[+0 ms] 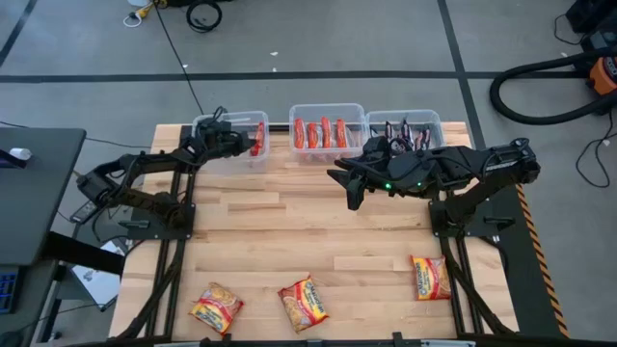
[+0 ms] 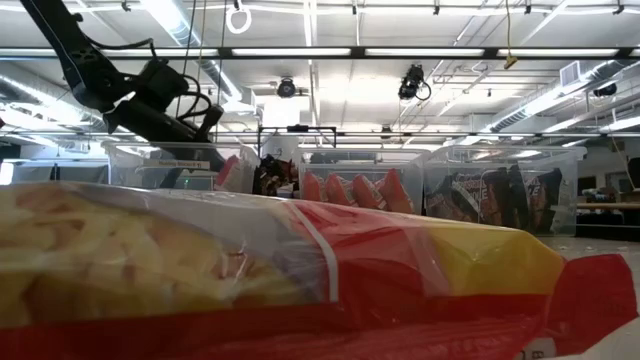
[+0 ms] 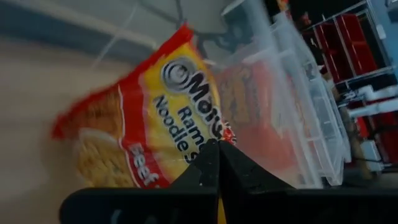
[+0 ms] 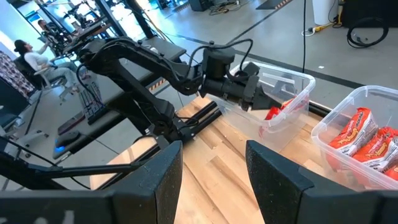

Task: Sort Maruchan noodles
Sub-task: Put the red noodle pack into the top left transparent bin

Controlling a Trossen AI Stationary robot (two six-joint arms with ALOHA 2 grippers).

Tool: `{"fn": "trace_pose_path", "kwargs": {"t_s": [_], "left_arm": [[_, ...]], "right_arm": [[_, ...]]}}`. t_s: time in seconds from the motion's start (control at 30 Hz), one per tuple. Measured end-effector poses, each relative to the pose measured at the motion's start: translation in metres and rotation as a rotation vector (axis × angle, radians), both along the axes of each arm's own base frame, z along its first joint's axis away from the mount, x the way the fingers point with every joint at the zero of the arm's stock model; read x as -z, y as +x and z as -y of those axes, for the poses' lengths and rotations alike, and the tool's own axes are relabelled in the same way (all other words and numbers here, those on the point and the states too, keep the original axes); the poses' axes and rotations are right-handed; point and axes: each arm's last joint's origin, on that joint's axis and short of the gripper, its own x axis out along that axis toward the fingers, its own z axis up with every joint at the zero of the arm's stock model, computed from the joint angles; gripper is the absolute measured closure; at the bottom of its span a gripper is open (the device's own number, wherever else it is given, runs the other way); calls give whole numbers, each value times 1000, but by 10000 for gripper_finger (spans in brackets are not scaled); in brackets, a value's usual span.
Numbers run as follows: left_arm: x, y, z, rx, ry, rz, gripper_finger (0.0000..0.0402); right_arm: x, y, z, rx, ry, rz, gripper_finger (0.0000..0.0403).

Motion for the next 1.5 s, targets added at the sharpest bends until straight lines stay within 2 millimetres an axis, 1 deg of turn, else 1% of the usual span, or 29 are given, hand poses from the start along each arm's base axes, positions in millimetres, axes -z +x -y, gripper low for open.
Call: {"fn": "trace_pose_path", "kwargs": {"t_s": [0.2,0.3,0.5,0.63,0.8,0.93,1.17,1.23,1.33,1.5], "left_arm": [[13,3,0,55,-118,17,392],[14,4,0,71,-124,21,388],[13,4,0,73,-121,21,374],[13,4,0,94,-99,15,350],[9,5,0,155,6,-6,310],[-1,3,1,151,92,-12,299],[-23,-2,6,131,188,30,299],[-32,-5,9,133,231,50,299],[-48,-6,19,159,303,90,308],[-83,-4,49,260,446,170,335]], "right_arm": [[0,0,0,0,-1,1,222],[0,0,0,3,-3,2,222],[13,5,-1,9,-8,-17,222],[25,7,-2,14,-5,-49,222],[26,8,-2,17,-8,-51,222],[25,7,-1,36,-32,-51,222],[25,6,0,40,-69,-62,222],[25,6,0,31,-92,-75,222],[26,5,0,13,-143,-110,222],[27,5,0,-29,-251,-172,222]]}}
